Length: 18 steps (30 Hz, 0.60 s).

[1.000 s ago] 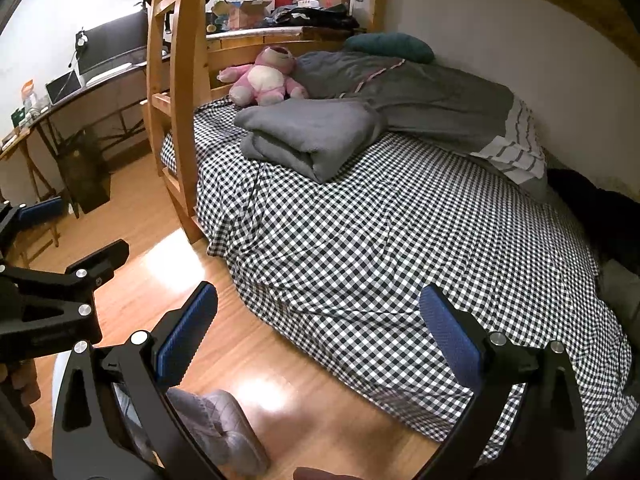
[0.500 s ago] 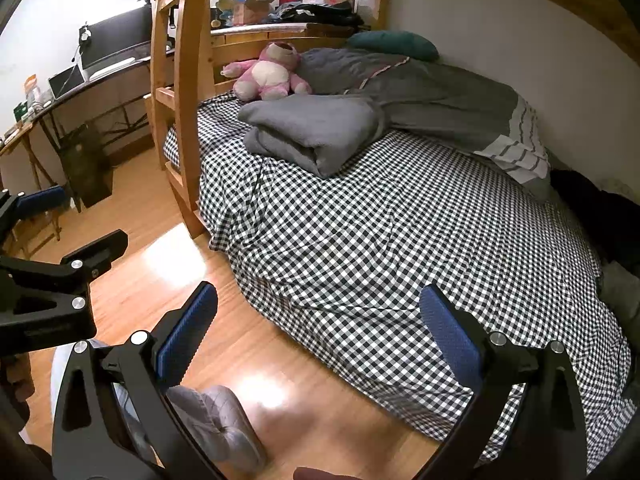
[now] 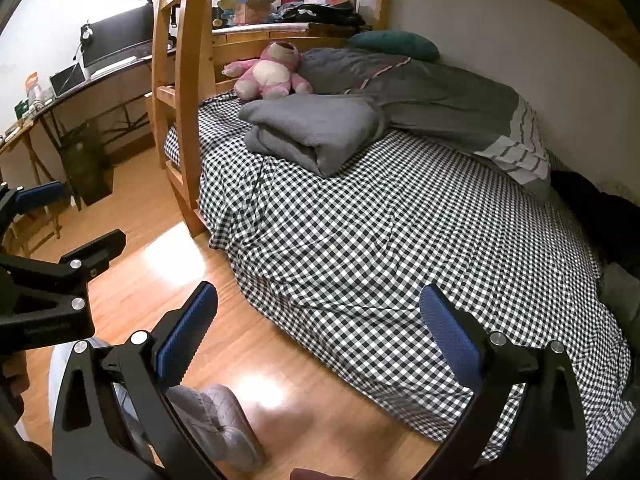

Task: Fold large clothes

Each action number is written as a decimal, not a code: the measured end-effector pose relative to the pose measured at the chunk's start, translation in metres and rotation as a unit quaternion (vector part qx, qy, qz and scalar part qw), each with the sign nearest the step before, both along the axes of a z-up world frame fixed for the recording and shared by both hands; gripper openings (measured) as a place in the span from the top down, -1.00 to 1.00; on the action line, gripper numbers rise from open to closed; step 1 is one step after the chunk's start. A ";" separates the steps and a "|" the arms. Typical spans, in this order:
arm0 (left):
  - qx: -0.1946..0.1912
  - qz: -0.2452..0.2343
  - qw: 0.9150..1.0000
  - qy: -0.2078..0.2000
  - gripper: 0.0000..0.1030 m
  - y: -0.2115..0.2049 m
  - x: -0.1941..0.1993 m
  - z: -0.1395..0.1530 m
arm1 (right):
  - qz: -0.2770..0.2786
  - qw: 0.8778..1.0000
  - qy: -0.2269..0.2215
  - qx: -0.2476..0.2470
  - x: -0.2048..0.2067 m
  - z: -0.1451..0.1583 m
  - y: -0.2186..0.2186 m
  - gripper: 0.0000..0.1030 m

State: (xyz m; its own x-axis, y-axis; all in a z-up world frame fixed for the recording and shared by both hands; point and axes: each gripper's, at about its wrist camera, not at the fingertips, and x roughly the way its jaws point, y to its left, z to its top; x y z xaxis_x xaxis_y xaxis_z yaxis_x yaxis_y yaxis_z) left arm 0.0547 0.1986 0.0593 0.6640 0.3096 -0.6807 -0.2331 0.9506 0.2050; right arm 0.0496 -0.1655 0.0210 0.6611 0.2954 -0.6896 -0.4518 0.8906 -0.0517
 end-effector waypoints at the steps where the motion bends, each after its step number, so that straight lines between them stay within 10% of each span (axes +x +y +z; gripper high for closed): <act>1: -0.001 -0.001 1.000 0.001 -0.91 0.000 0.000 0.000 | 0.000 1.000 0.000 0.000 0.000 0.000 0.000 -0.93; 18: -0.016 0.009 1.000 0.018 -0.91 0.006 0.002 -0.007 | 0.005 1.000 0.005 0.000 -0.001 -0.003 0.003 -0.93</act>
State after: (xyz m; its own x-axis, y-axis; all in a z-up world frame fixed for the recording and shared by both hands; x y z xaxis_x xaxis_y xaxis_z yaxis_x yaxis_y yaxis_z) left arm 0.0562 0.2047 0.0521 0.6339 0.2988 -0.7133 -0.2431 0.9526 0.1830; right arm 0.0490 -0.1623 0.0176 0.6516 0.3017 -0.6960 -0.4617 0.8857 -0.0483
